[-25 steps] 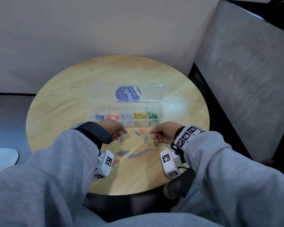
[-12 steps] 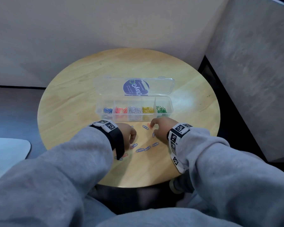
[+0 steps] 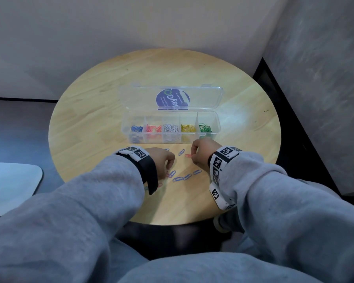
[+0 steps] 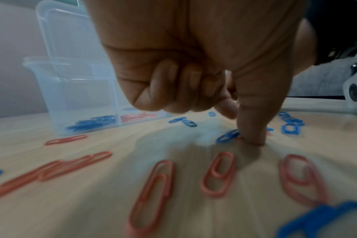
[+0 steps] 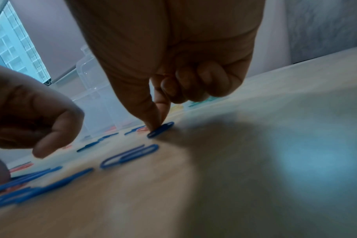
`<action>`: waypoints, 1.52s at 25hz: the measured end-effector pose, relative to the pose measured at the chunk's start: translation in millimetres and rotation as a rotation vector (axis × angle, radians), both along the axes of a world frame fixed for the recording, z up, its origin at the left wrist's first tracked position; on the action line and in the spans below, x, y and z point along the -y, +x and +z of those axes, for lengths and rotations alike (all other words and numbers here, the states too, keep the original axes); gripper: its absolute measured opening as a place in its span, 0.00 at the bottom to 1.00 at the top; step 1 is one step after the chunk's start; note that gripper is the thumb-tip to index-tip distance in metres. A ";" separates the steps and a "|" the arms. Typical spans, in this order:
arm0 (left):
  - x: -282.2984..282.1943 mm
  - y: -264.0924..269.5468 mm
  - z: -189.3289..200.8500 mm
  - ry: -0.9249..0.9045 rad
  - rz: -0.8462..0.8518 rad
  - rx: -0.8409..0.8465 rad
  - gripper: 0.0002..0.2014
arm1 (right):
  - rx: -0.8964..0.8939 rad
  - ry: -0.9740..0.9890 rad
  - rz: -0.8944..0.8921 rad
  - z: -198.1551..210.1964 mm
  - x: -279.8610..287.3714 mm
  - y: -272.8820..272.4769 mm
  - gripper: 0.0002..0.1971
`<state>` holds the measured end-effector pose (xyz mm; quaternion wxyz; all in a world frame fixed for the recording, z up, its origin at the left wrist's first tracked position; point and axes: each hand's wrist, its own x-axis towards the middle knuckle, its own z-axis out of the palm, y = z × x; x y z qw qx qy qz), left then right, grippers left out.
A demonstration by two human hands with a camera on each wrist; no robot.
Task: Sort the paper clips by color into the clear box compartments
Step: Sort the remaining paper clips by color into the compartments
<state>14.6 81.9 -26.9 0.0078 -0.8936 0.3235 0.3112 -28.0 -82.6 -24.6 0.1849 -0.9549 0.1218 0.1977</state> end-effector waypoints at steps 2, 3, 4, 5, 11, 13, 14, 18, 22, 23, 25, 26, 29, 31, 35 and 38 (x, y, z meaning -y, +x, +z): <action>-0.8 -1.4 -2.8 -0.036 0.004 0.005 0.09 | -0.022 -0.017 -0.006 0.6 -2.1 -0.8 0.01; -1.4 -2.3 -3.8 -0.041 0.017 -0.005 0.08 | -0.033 -0.020 -0.016 0.3 -2.3 -1.3 0.02; -2.4 -3.1 -4.3 -0.042 0.032 -0.015 0.07 | -0.043 0.001 -0.041 0.2 -1.7 -3.1 0.04; -3.5 -3.6 -4.2 -0.043 0.037 -0.015 0.06 | -0.049 0.059 -0.084 0.8 -0.4 -3.7 0.06; -0.7 -6.9 -1.1 -0.047 -0.037 0.037 0.07 | -0.115 0.825 -0.458 -2.0 8.9 -8.9 0.14; 1.4 -5.5 -0.3 -0.019 -0.029 0.033 0.05 | -0.103 0.978 -0.533 -0.2 5.0 -12.8 0.15; 1.8 -4.3 -0.5 -0.011 -0.020 0.025 0.05 | -0.104 1.028 -0.557 0.8 2.1 -13.9 0.14; -0.2 -6.3 -5.1 -0.012 0.035 -0.023 0.05 | -0.179 1.058 -0.592 2.2 -4.0 -16.0 0.16; -13.0 4.0 7.5 -0.165 0.235 -0.175 0.07 | -0.192 1.145 -0.607 6.0 -2.7 -18.0 0.15; -18.3 10.1 14.1 -0.214 0.305 -0.239 0.09 | -0.198 1.142 -0.594 6.7 -3.9 -17.6 0.15; -29.9 17.4 27.6 -0.403 0.510 -0.392 0.11 | -0.194 1.075 -0.529 6.7 -10.6 -15.9 0.13; -36.6 19.7 32.6 -0.523 0.616 -0.448 0.12 | -0.181 0.987 -0.442 7.1 -15.7 -14.6 0.12; -60.2 24.9 37.2 -0.702 0.821 -0.493 0.16 | -0.157 0.495 -0.008 11.2 -35.0 -13.1 0.07; -75.6 25.4 36.3 -0.746 0.931 -0.502 0.16 | -0.140 0.265 0.208 14.6 -52.2 -13.7 0.05; -99.4 19.7 25.4 -0.711 1.130 -0.510 0.16 | -0.118 0.041 0.427 11.5 -80.6 -11.3 0.18; -103.4 21.2 15.7 -0.614 1.159 -0.483 0.13 | -0.116 -0.058 0.543 8.9 -92.3 -5.8 0.20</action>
